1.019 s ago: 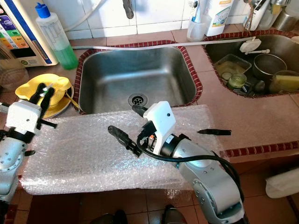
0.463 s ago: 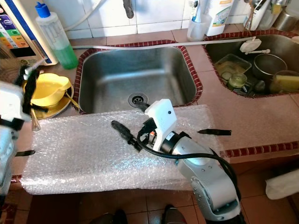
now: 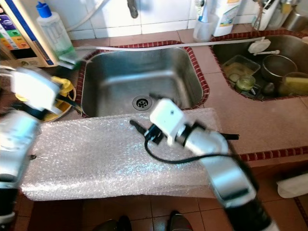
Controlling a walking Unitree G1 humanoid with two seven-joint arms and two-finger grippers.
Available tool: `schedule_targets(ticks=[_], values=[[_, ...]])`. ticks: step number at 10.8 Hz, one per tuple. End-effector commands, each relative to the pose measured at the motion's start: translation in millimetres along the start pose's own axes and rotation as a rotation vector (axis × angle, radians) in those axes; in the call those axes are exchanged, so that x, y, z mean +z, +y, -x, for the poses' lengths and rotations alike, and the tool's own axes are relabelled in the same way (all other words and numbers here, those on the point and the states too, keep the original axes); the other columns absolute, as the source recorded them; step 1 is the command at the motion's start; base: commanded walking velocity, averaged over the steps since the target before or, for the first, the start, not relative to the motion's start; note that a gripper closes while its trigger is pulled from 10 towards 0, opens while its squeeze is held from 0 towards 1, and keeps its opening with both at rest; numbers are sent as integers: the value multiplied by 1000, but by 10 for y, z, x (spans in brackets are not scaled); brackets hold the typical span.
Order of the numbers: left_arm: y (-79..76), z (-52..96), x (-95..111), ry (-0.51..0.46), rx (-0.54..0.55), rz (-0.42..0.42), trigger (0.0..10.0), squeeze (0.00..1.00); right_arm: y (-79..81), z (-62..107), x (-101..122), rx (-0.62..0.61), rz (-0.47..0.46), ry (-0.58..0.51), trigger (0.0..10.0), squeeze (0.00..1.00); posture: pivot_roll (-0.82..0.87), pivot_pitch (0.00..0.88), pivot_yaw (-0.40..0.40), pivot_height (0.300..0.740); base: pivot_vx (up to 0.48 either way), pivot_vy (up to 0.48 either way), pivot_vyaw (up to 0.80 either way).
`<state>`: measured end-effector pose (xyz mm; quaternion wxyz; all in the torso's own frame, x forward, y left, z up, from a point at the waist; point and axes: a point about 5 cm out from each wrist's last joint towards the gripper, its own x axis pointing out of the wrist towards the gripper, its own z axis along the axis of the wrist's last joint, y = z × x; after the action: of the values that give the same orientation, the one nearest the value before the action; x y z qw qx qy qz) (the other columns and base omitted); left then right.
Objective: Kitchen organization
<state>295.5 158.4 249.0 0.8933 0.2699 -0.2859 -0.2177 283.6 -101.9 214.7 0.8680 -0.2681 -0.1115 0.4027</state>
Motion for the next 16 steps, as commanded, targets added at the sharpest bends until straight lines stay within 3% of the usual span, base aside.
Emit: schedule_targets(ticks=[1, 4, 7, 10, 11, 16], values=[[-103, -30, 83, -35, -82, -36, 0, 0, 24, 0, 35, 50, 34, -9, 10000, 0, -195, 231, 87, 740, 0, 0, 0], [-385, -5, 6, -12, -216, -20, 0, 0, 0, -29, 154, 70, 119, -47, 10000, 0, -198, 232, 94, 740, 0, 0, 0], [-495, 9, -21, 2, -272, 5, 0, 0, 24, -25, 183, 84, 133, -58, 10000, 0, -208, 251, 112, 740, 0, 0, 0], [-628, 75, -35, 12, -345, 24, 0, 0, 281, 13, 176, 183, 172, -34, 10000, 0, -213, 285, 125, 740, 0, 0, 0], [-625, 81, -38, 14, -347, 25, 0, 0, 308, 9, 200, 189, 146, -48, 10000, 0, -211, 288, 127, 740, 0, 0, 0], [-664, 133, -57, 32, -369, 26, 0, 0, 116, 16, 93, 129, 246, 18, 10000, 0, -191, 268, 119, 740, 0, 0, 0]])
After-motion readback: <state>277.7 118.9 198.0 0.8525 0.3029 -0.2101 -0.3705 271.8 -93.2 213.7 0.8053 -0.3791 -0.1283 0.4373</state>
